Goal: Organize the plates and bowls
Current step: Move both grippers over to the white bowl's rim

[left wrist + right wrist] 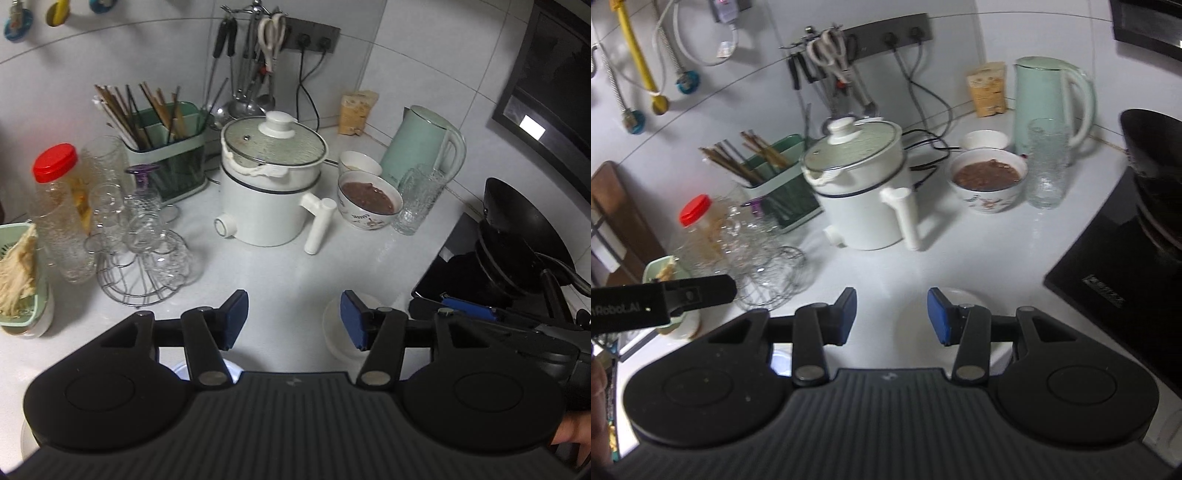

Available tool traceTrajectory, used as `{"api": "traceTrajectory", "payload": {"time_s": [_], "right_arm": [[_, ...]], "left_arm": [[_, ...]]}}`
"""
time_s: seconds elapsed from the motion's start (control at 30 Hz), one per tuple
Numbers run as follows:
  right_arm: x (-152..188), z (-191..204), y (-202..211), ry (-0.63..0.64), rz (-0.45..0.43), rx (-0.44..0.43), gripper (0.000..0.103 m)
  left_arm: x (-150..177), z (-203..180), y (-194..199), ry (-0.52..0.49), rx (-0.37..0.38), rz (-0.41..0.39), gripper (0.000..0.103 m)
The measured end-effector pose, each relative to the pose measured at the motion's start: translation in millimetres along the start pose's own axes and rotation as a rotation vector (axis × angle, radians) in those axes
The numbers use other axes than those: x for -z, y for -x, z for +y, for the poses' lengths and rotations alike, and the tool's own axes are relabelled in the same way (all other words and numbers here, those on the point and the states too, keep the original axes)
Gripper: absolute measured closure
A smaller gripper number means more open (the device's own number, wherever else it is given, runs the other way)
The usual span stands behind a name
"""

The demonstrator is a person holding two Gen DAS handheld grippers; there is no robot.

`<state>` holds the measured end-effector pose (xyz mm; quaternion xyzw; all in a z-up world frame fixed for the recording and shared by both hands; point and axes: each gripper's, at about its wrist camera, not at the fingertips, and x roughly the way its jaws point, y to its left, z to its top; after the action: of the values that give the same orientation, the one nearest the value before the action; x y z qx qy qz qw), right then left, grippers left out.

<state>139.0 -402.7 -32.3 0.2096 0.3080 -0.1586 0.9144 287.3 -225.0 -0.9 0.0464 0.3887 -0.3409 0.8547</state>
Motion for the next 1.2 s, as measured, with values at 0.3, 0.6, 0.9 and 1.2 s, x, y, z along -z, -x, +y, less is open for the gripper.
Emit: {"api": "traceTrajectory", "payload": {"time_s": [0.3, 0.6, 0.9, 1.2], "right_arm": [[4.2, -26.9, -12.5, -0.023, 0.030, 0.048, 0.057], [19.9, -51.6, -33.6, -0.025, 0.040, 0.071, 0.057], [28.4, -71.5, -56.7, -0.057, 0.017, 0.104, 0.057], [36.7, -98.0, -94.5, -0.130, 0.051, 0.112, 0.057]], "left_arm": [[0.1, -5.2, -41.2, 0.022, -0.002, 0.049, 0.042], [3.7, -14.3, -93.2, 0.034, 0.009, 0.113, 0.042], [5.9, -33.0, -142.9, -0.023, 0.054, 0.165, 0.042], [16.9, -41.6, -184.3, -0.026, 0.073, 0.209, 0.042]]}}
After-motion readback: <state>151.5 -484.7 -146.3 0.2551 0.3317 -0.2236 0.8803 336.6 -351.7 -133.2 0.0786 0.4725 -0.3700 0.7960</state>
